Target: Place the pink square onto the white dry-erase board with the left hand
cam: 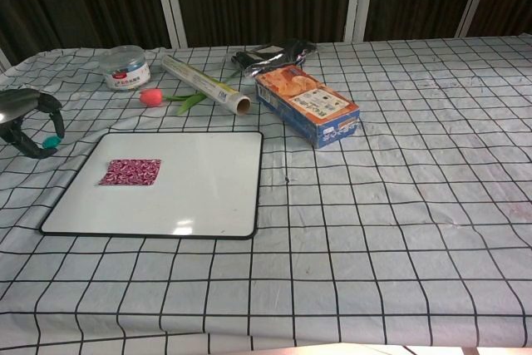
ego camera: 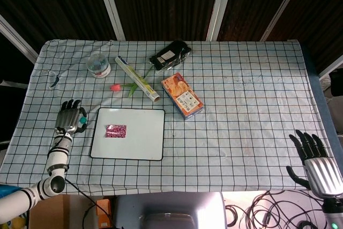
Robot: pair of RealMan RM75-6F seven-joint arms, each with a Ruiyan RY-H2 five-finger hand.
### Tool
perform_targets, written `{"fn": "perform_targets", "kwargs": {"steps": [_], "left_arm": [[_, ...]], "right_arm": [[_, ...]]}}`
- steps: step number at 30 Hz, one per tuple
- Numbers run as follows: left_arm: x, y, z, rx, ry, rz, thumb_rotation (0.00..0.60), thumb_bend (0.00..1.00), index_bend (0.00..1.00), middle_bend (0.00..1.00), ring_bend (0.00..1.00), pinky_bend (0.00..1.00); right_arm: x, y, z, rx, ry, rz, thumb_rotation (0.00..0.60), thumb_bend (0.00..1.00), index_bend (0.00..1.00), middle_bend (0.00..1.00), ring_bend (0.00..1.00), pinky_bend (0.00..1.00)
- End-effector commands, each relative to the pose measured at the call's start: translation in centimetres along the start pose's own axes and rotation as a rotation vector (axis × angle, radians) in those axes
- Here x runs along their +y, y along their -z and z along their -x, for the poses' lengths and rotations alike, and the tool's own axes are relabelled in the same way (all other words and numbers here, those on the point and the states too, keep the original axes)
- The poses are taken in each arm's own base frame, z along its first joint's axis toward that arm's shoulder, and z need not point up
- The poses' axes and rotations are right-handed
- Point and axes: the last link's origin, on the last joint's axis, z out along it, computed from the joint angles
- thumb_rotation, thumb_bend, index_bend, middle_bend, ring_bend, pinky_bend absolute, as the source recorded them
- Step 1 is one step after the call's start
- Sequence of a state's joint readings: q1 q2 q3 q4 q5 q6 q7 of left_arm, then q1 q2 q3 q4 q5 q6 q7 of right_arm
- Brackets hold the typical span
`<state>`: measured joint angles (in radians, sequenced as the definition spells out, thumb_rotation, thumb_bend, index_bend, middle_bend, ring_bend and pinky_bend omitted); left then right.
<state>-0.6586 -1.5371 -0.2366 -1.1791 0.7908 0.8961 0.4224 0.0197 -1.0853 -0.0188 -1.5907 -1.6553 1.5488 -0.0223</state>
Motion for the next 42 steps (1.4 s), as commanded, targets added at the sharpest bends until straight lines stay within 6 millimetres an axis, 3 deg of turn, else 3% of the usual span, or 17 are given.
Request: {"fn": "perform_targets", "kwargs": {"steps": [1,17,37,42], "left_arm": [[2.1,0.3,-1.1,0.028,-0.021,0.041,0.6,0.35,0.52,0.1,0.0,0.05],[7.4,1.9,-0.1,-0.002,-0.058,0.152,0.6,0.35,0.5,0.09,0.0,0.05],[9.0,2.8,2.0,-0.07,-0.064,0.204,0.6,0.35,0.49,0.09,0.0,0.05],[9.1,2.5,2.5,-0.093,-0.058,0.206,0.6,0.35,0.44,0.09,0.0,0.05]], "right_arm": [[0.0,0.0,0.0,0.002,-0.001,0.001,0.6,0.26,0.0,0.0,0.0,0.0],[0.4,0.3,-0.5,0.013,-0.016,-0.001,0.6,0.25,0.0,0.0,0.0,0.0],[0.5,0.4,-0.6,0.021,-0.019,0.001,0.6,0.25,0.0,0.0,0.0,0.0],[0.6,0.4,-0.7,0.026,-0.023,0.004,0.6,0.26,0.0,0.0,0.0,0.0]]}}
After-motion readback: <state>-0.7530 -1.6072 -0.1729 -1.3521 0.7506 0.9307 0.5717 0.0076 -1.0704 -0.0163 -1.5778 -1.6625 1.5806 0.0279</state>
